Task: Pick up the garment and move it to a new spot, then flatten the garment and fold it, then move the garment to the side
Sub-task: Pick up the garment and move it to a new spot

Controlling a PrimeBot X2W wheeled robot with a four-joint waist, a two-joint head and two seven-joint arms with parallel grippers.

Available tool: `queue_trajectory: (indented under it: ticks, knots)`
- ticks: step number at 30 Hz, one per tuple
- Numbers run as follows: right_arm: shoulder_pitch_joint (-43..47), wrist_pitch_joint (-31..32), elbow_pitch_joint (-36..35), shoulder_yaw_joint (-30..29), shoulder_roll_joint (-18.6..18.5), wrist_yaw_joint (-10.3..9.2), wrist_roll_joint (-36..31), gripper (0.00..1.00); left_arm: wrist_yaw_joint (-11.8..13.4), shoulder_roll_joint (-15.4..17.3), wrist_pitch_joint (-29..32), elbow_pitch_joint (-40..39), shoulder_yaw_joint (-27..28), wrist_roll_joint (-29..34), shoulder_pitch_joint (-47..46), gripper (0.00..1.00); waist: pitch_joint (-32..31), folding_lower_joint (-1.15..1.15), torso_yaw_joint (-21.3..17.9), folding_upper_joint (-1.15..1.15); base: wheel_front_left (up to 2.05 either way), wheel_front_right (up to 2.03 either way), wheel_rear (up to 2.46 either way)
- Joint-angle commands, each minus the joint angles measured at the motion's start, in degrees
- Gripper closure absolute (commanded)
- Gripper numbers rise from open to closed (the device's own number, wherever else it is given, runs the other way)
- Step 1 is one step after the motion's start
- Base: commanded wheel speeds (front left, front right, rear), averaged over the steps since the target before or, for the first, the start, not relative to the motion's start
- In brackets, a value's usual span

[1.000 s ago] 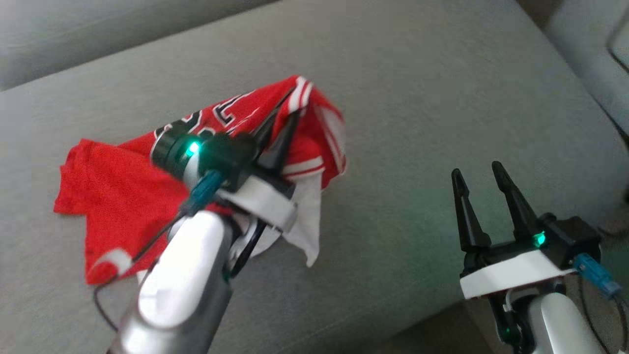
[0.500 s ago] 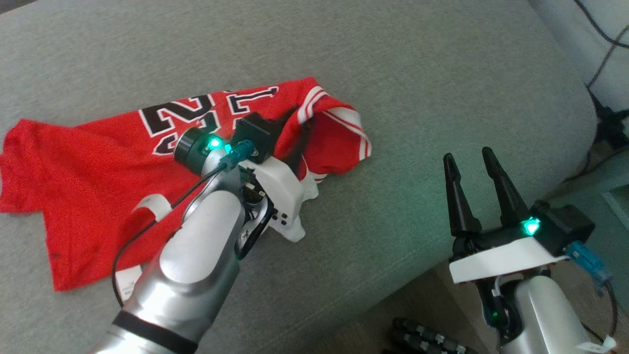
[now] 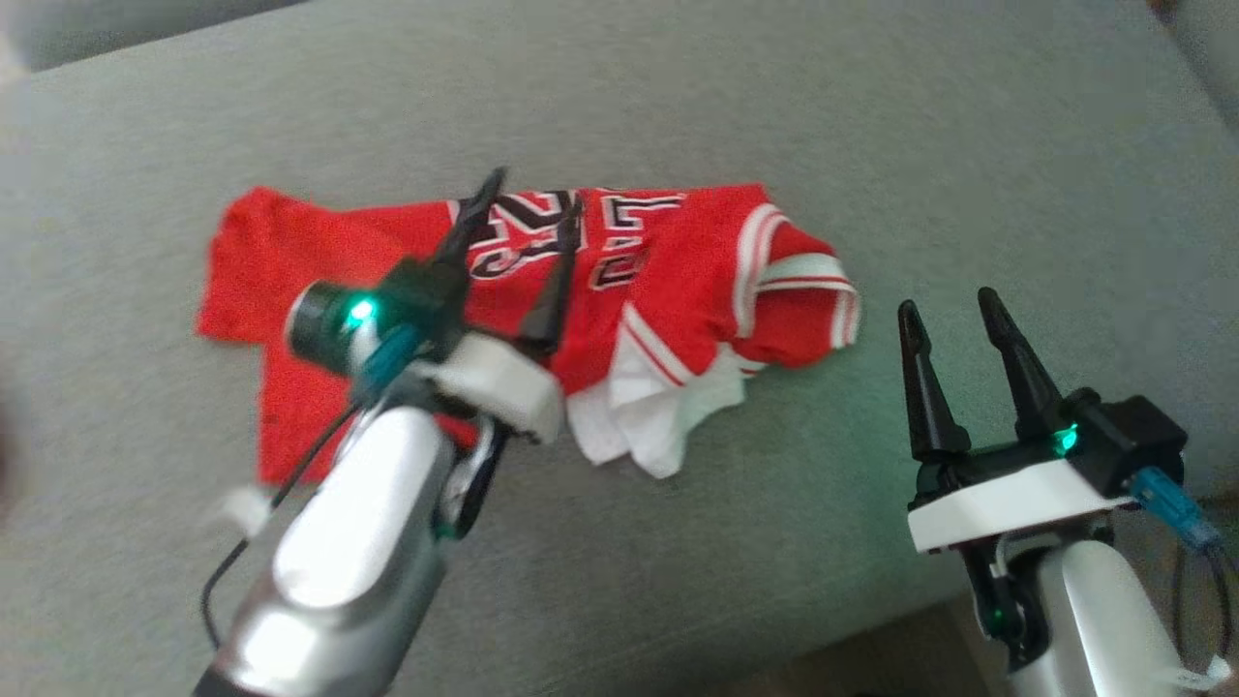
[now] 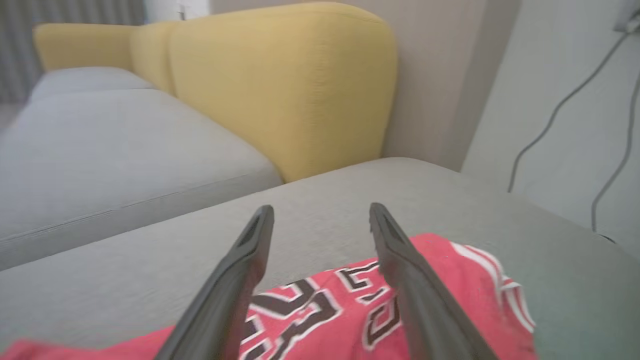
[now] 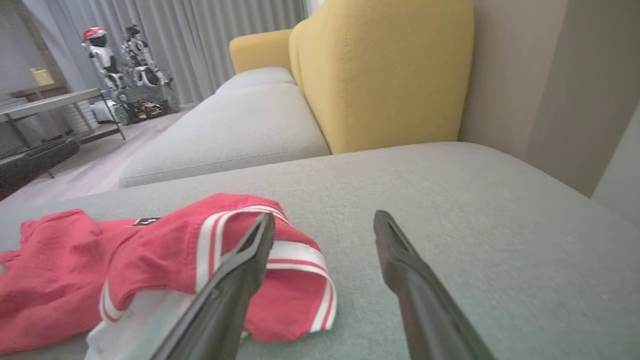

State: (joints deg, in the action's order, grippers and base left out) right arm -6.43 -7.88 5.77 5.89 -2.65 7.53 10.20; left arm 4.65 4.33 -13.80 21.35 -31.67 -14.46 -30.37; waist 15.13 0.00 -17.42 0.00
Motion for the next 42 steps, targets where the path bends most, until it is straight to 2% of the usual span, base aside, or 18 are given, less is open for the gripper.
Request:
queue_trajectory:
  ticks: [1,8,15,25,42]
  knots:
    - [-0.4,0.4,-2.4,0.8,-0.2,-0.04,-0.6,0.0,1.1,1.9,-0.8,-3.1,3.1,-0.3,0.5,0.0,-2.6,0.0,4.5,0.0,0.0,0.0,0.0]
    - [0.7,2.7,-3.7,0.2,-0.5,-0.04,-2.3,0.0,5.5,6.5,-1.1,-9.8,10.1,-1.9,8.5,0.0,-4.9,0.0,10.2,0.0,0.0,0.0,0.0]
    - [1.7,4.2,-4.3,-0.3,-1.0,-0.04,-3.2,0.0,7.8,8.7,-1.2,-15.1,16.3,-2.8,16.7,0.0,-6.8,0.0,12.8,0.0,0.0,0.0,0.0]
    - [5.7,6.0,-4.7,-1.0,-1.6,-0.04,-3.8,0.0,7.2,8.5,-1.2,-18.6,18.6,-1.6,25.3,0.0,-10.5,0.0,13.9,0.0,0.0,0.0,0.0]
    - [10.8,9.0,-7.8,-0.7,-1.7,-0.04,-4.3,0.0,6.4,8.3,-1.2,-18.7,18.7,-0.8,32.7,0.0,-15.3,0.0,13.8,0.0,0.0,0.0,0.0]
